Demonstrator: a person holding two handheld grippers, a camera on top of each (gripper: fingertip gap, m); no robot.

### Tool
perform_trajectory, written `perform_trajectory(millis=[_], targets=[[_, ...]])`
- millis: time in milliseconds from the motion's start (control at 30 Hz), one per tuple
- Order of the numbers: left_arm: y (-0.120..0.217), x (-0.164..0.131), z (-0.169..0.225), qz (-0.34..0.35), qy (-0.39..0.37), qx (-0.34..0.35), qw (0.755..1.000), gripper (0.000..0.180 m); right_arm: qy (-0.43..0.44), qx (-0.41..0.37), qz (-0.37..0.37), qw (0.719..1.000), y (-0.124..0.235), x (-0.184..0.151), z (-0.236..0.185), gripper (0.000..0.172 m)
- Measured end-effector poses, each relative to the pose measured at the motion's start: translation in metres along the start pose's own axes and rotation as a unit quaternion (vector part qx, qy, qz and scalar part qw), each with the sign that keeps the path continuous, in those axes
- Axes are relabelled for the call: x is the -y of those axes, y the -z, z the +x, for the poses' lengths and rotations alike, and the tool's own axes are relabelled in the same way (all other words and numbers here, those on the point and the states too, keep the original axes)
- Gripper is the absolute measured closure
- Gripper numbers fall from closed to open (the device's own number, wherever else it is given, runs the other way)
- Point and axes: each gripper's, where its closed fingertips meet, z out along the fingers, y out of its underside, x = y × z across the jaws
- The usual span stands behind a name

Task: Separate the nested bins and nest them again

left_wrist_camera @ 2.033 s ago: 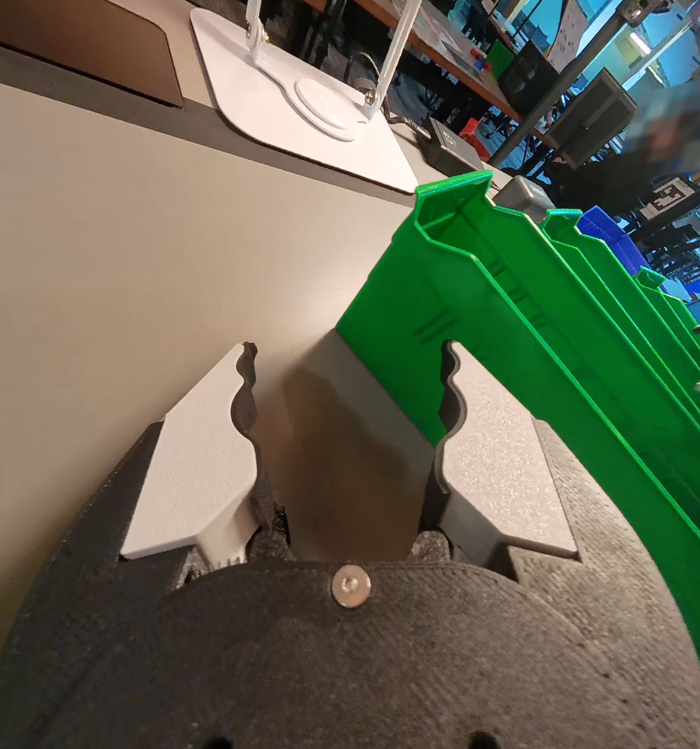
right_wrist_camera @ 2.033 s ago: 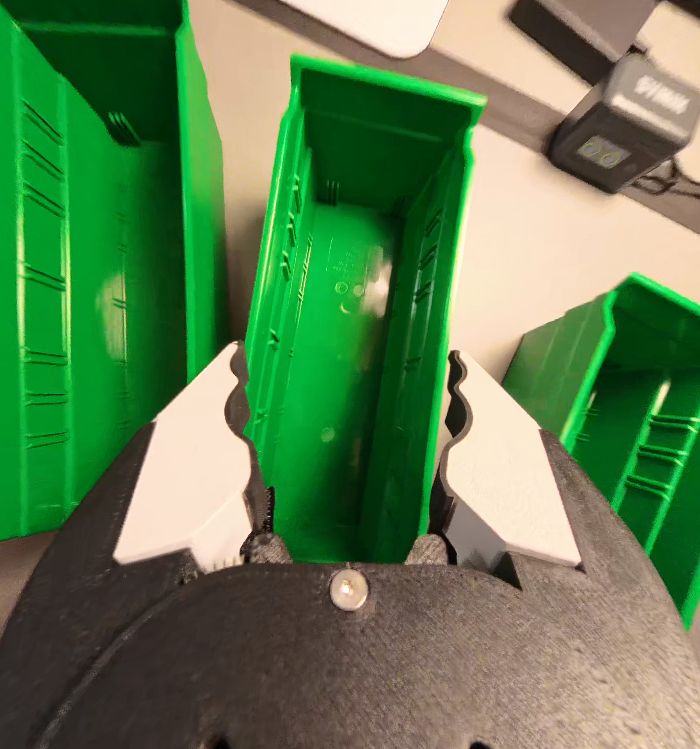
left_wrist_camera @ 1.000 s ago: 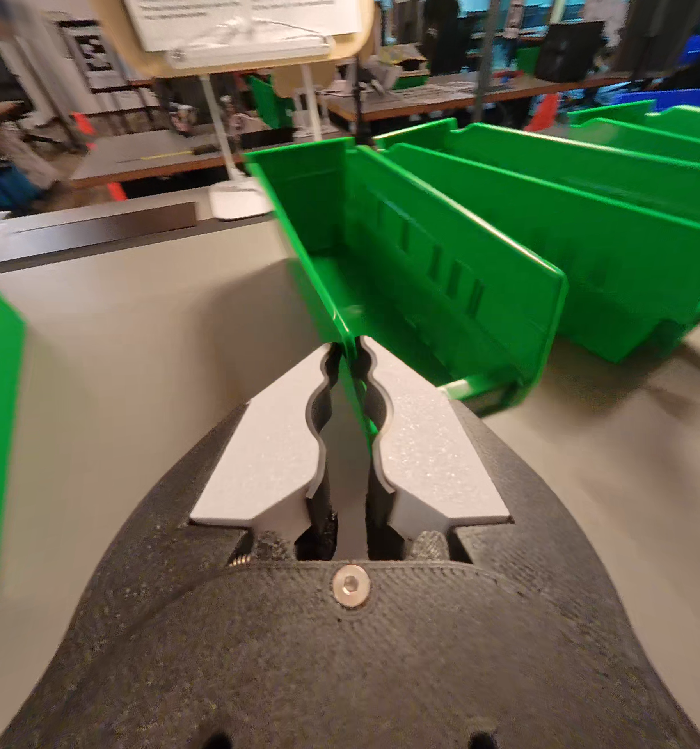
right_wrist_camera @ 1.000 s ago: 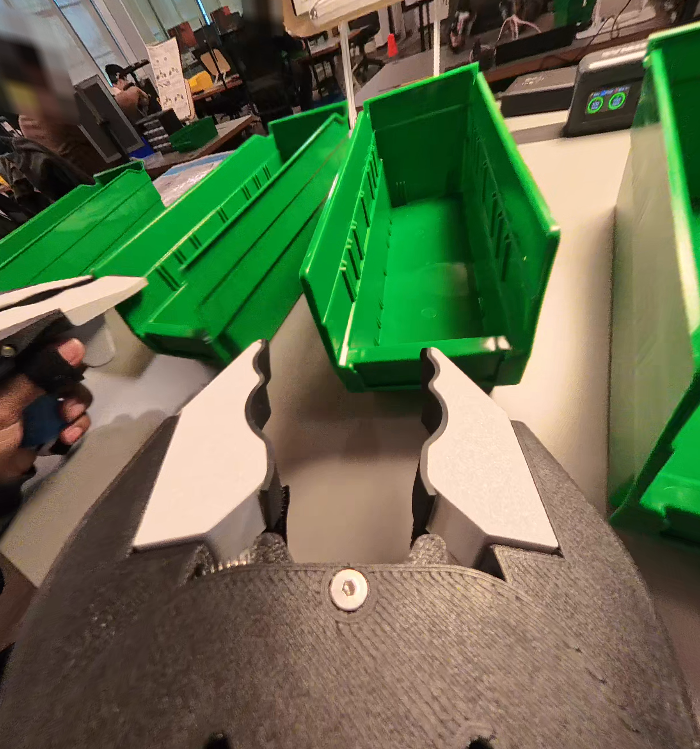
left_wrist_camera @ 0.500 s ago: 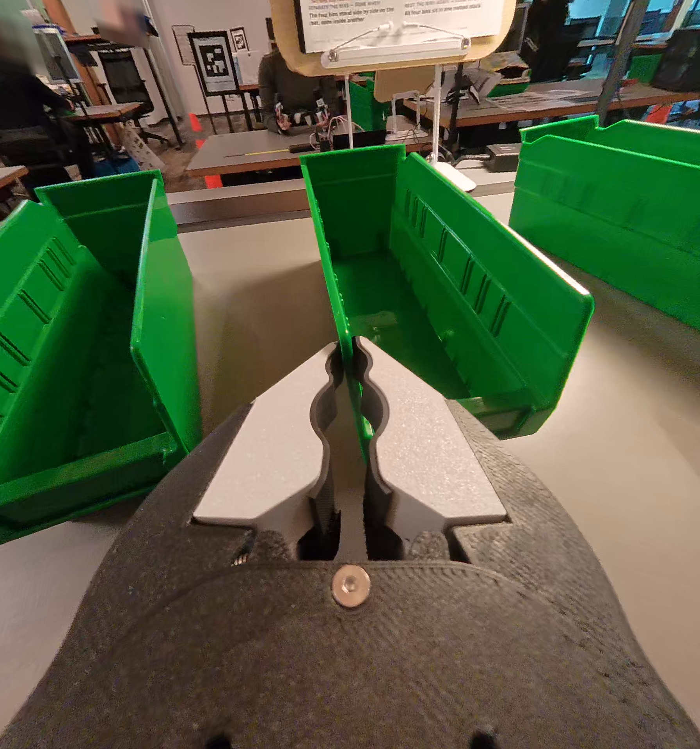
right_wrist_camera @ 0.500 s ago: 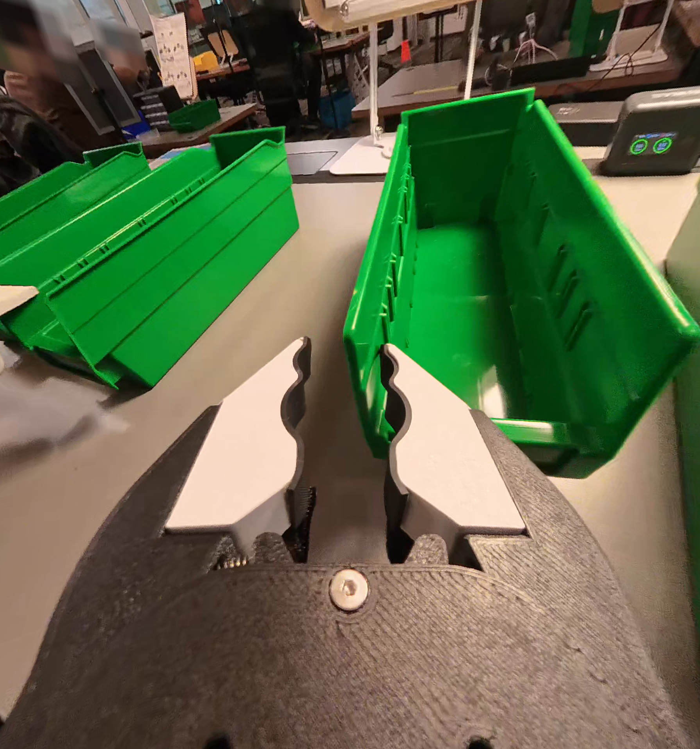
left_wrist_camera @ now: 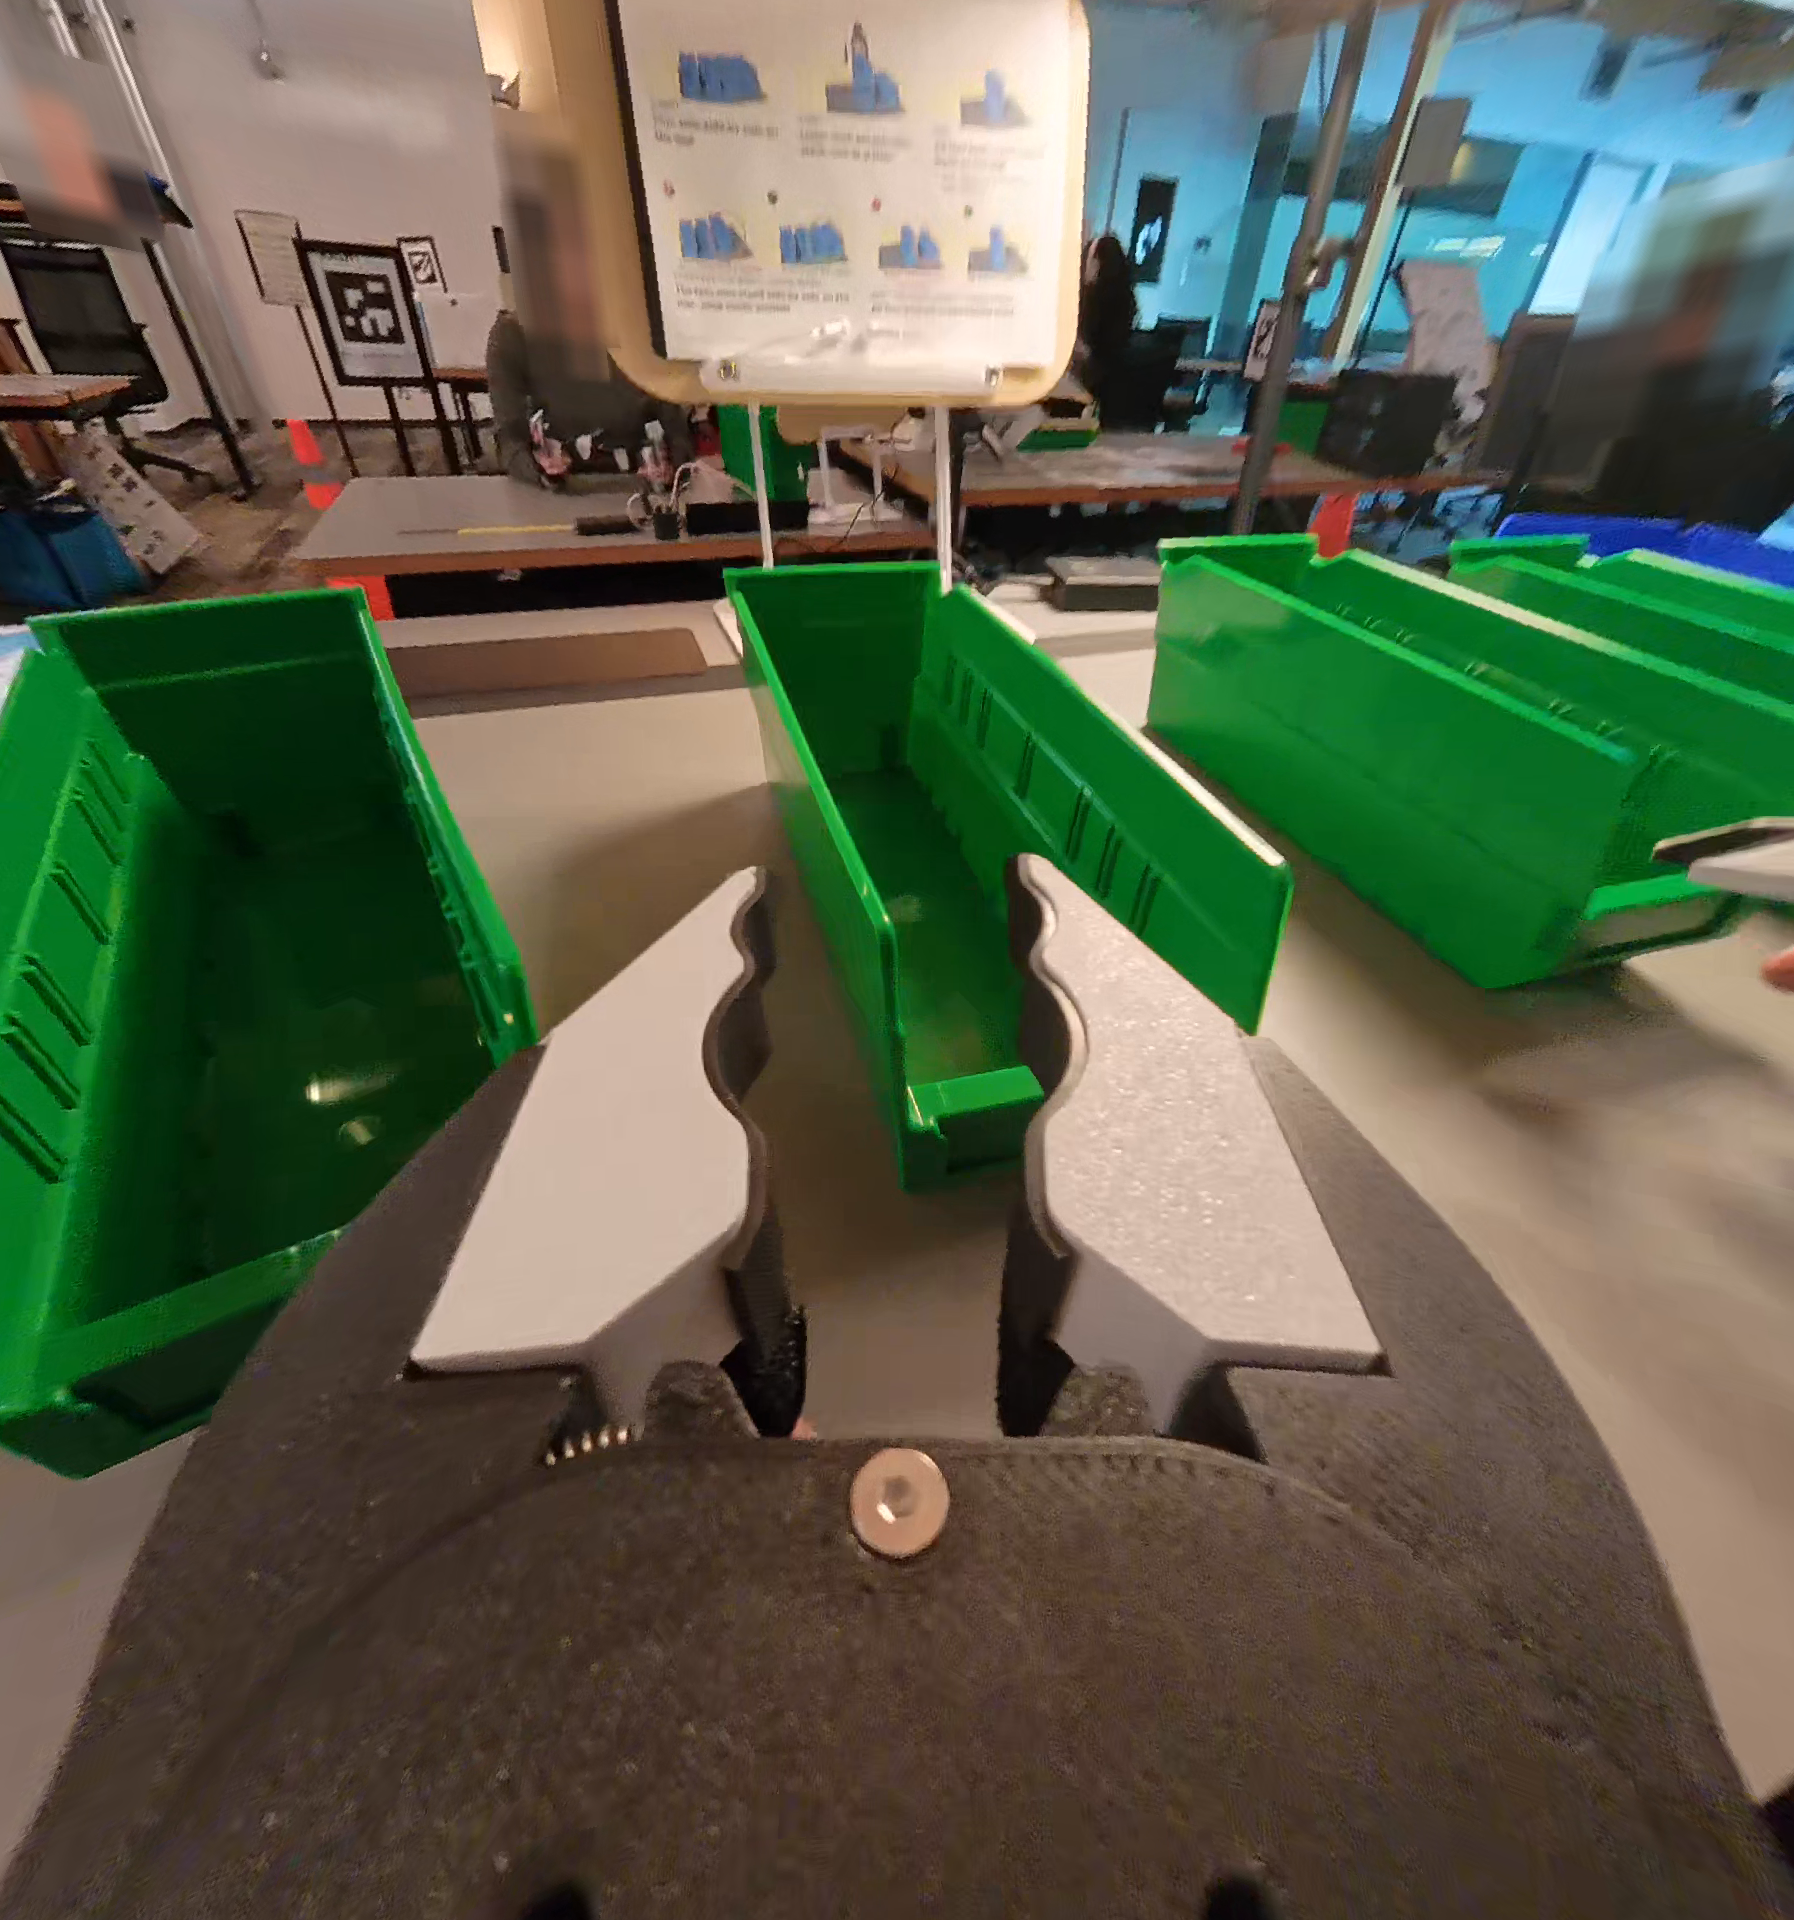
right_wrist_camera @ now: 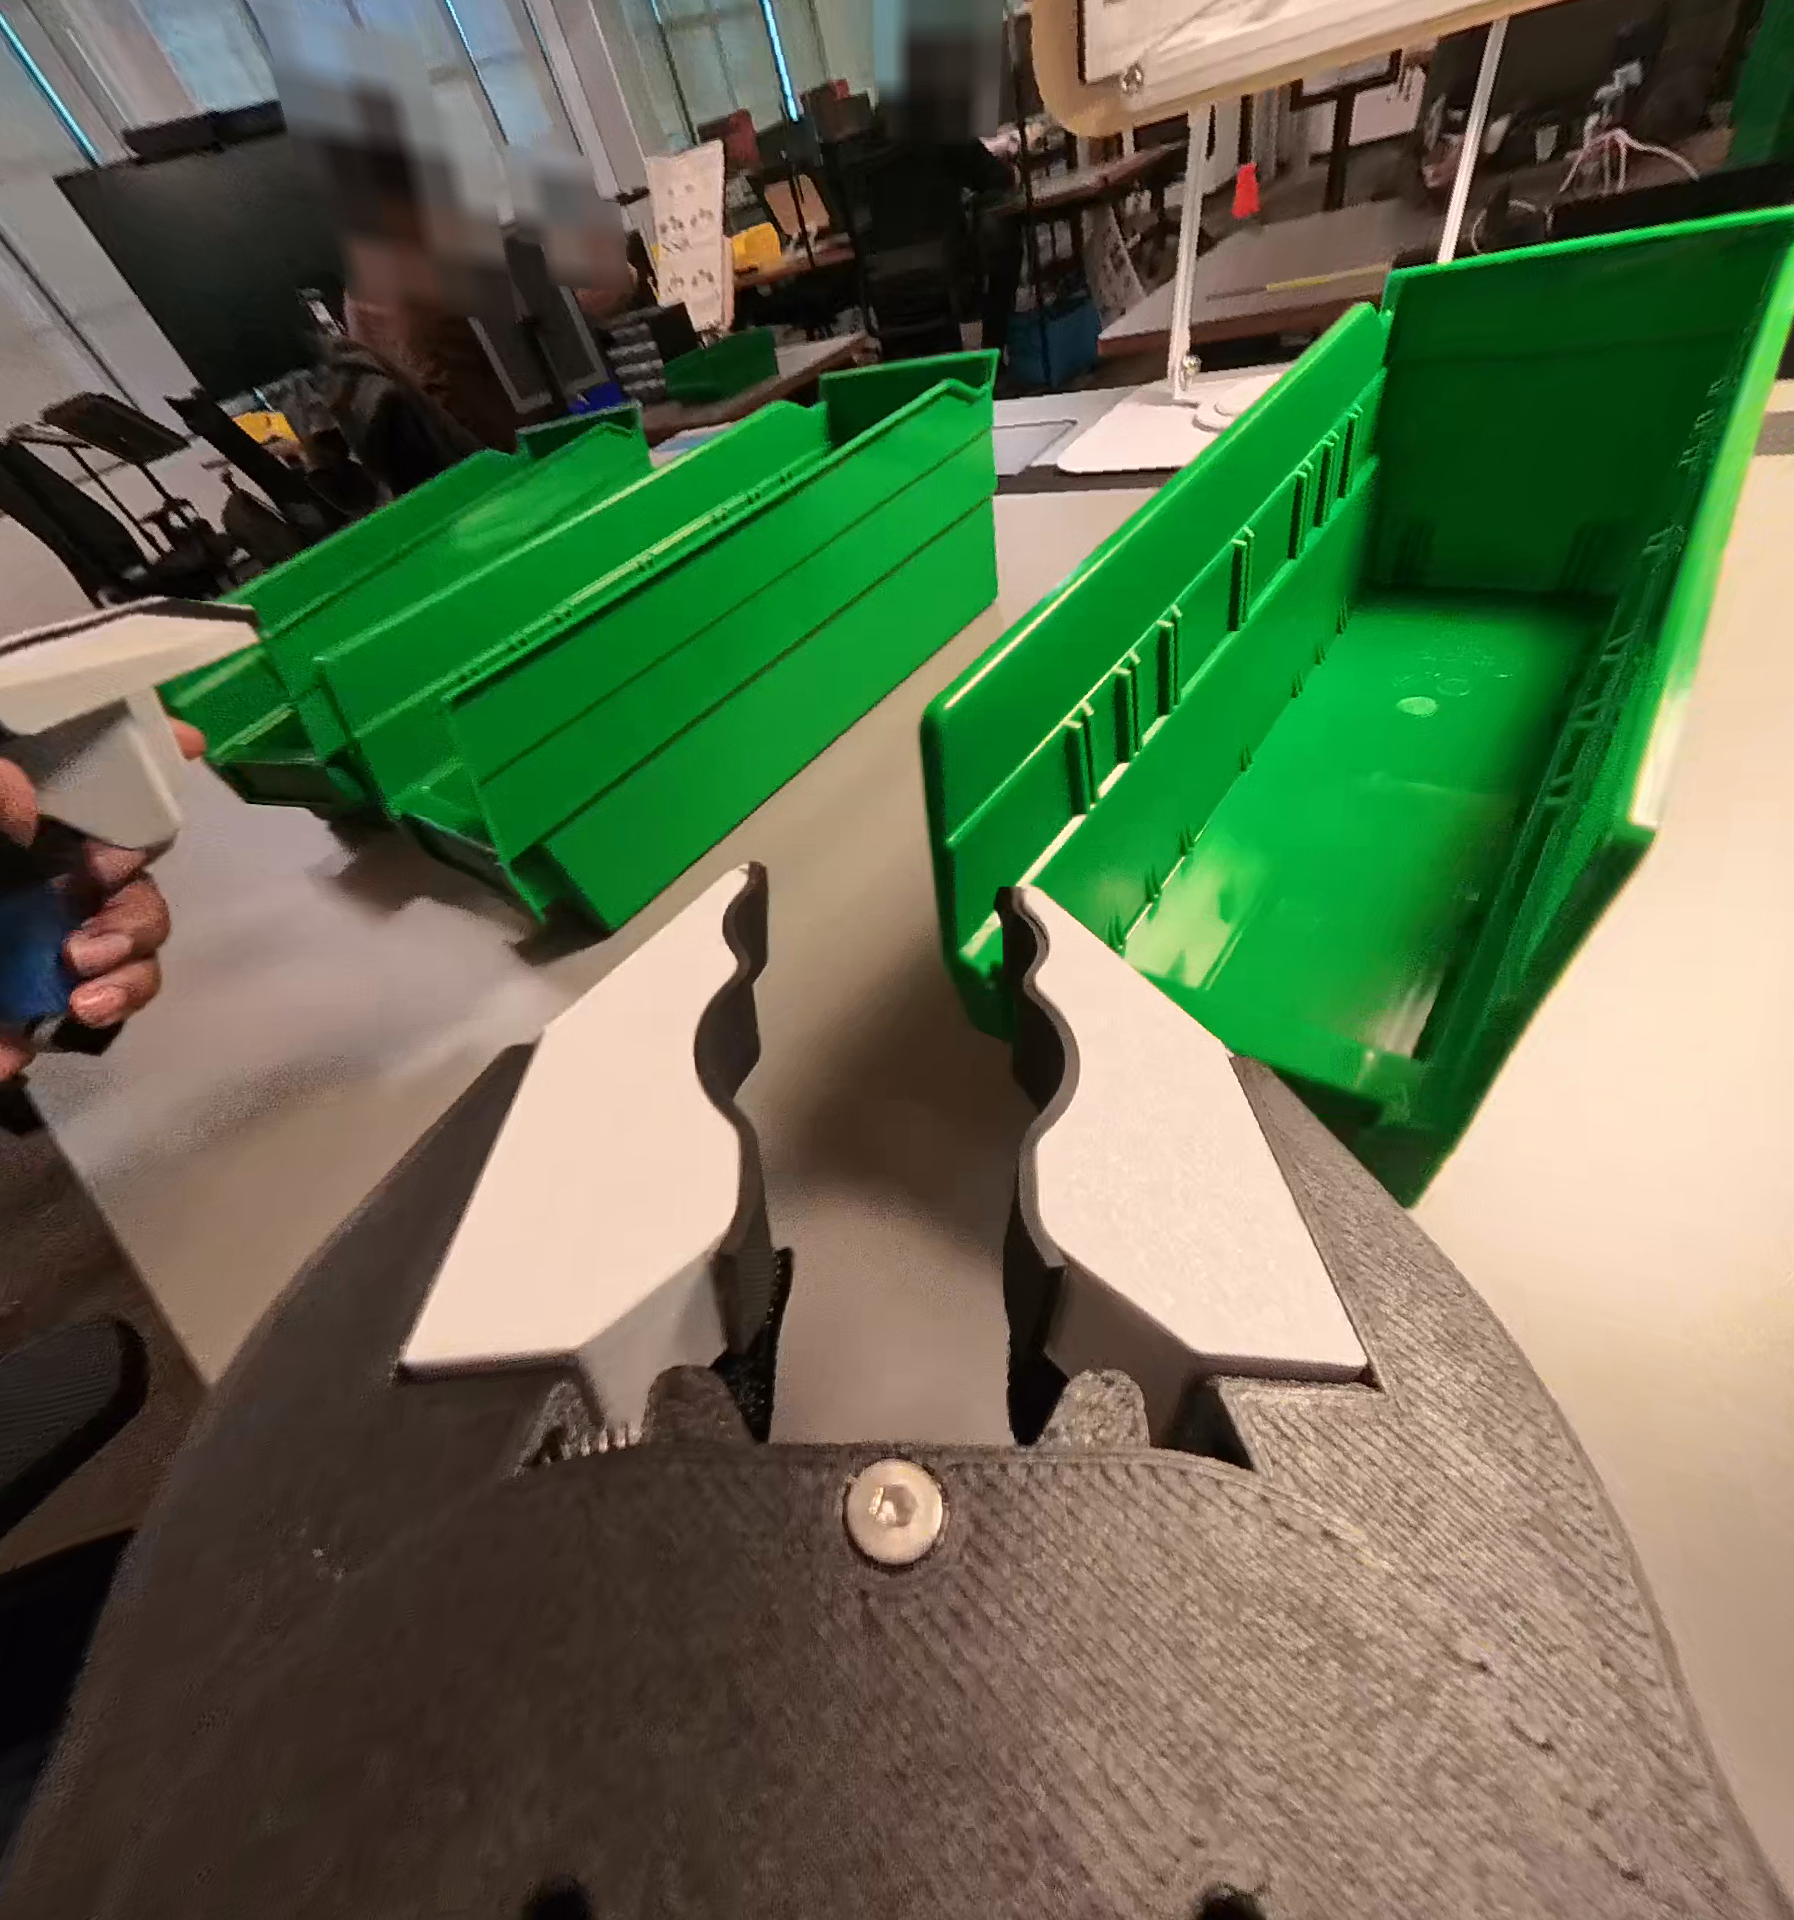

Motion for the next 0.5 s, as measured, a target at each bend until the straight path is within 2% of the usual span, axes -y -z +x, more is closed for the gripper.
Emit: perform_trajectory(millis=[133,233,333,500], targets=[[0.015,0.022,-0.017,0.002,0.041,-0.013,0.999,0.110,-0.022,0.033,0.017,0.999,0.014,-0.002,-0.019,0.123],[0.016,0.033,-0.046,-0.027,0.051,0.015,0.998,0.089,-0.039,0.052,0.015,0.998,0.013,-0.004,-0.029,0.119],[0.010,0.038,-0.088,-0.086,0.042,0.068,0.993,0.079,-0.046,0.059,0.007,0.997,0.009,-0.007,-0.032,0.115],[-0.030,0.041,-0.127,-0.197,0.080,0.042,0.976,0.059,-0.072,0.065,-0.006,0.995,0.003,-0.009,-0.029,0.109]])
